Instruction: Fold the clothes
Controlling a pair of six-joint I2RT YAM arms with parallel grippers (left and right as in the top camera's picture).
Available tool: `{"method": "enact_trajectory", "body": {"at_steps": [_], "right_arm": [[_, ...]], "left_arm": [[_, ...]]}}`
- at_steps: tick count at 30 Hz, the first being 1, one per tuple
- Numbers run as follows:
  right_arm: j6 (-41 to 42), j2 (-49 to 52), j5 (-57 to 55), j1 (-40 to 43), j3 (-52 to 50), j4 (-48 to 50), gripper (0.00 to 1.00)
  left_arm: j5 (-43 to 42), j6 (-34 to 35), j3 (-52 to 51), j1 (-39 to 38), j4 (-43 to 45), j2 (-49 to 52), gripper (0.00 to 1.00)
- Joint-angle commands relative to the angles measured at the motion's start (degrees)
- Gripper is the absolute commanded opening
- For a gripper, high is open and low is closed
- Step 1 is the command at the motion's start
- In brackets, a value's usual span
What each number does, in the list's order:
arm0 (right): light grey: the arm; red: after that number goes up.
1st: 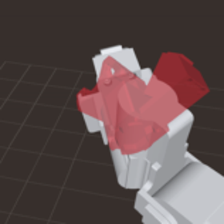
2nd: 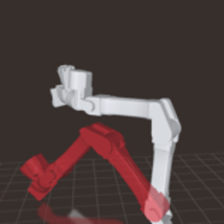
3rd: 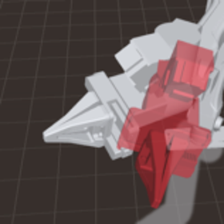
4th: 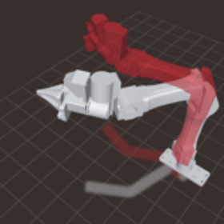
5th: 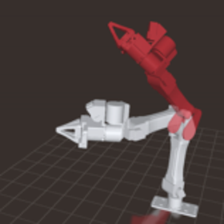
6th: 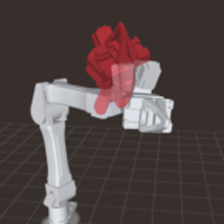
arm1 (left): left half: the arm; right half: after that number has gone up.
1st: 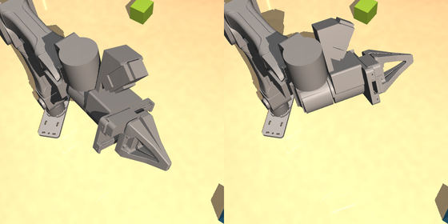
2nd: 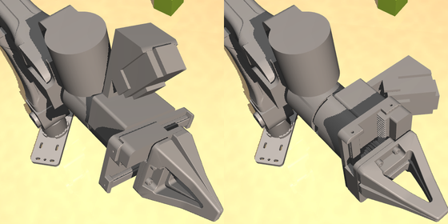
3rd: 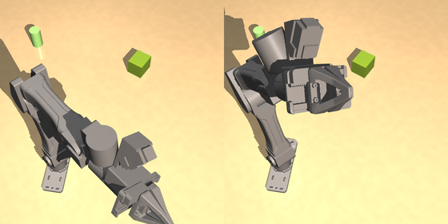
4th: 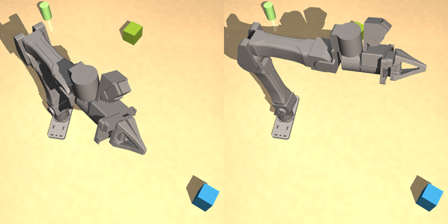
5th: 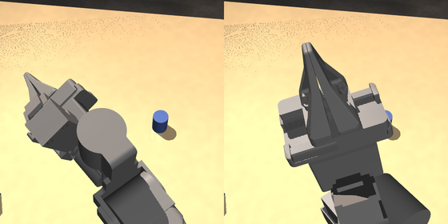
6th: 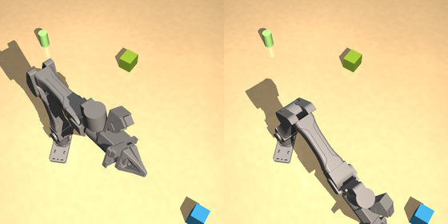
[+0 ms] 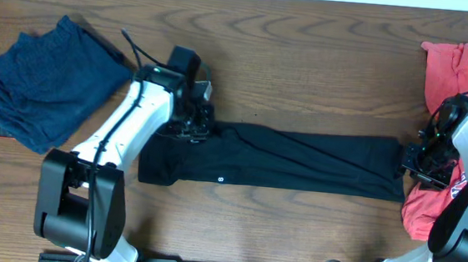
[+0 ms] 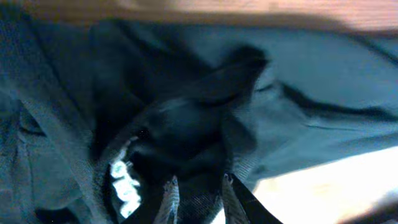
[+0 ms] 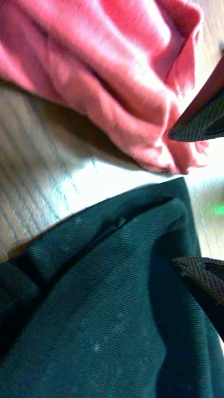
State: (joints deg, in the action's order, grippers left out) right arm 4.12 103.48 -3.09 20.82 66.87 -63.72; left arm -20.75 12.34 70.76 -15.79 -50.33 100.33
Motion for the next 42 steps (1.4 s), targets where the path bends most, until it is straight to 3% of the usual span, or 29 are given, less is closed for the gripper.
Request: {"method": "enact_trajectory", "body": {"at_steps": [1, 7, 11, 15, 18, 23, 26, 33, 42], "right_arm": [[-2.47, 1.7, 2.03, 0.24, -0.31, 0.28, 0.59], [-5.51, 4.39, 5.05, 0.24, -0.35, 2.4, 0.64], [-9.18, 7.06, 9.99, 0.22, -0.35, 3.61, 0.68], [-9.14, 11.23, 10.25, 0.22, -0.35, 3.91, 0.65], [-9.14, 14.45, 10.23, 0.22, -0.35, 4.11, 0.54], [-8.98, 15.12, 10.19, 0.28, -0.13, 5.09, 0.12], [-8.9, 14.84, 10.16, 0.31, 1.18, 4.96, 0.03], [-7.91, 11.69, 10.21, 0.87, 7.65, 0.35, 0.01], [-7.41, -1.7, 10.01, -2.62, 10.27, -2.14, 0.01]], "left_arm": [[9.73, 5.44, -3.48, 0.0, 2.47, -0.35, 0.26], [11.43, 7.1, -8.7, 0.0, 10.32, -0.35, 0.26], [11.43, 7.02, -8.24, 0.02, 10.58, -0.48, 0.26], [11.37, 6.84, -7.39, 0.02, 10.51, -0.9, 0.27], [11.39, 6.84, -6.75, 0.02, 10.14, -2.21, 0.31], [11.41, 6.84, -6.6, 0.85, 9.92, -7.82, 0.51], [11.41, 6.84, -6.6, 2.38, 9.03, -11.69, 0.53], [11.39, 6.84, -6.62, 5.95, 2.75, -16.48, 0.53], [11.39, 6.86, -6.78, 6.51, 0.17, -16.41, 0.53]]}}
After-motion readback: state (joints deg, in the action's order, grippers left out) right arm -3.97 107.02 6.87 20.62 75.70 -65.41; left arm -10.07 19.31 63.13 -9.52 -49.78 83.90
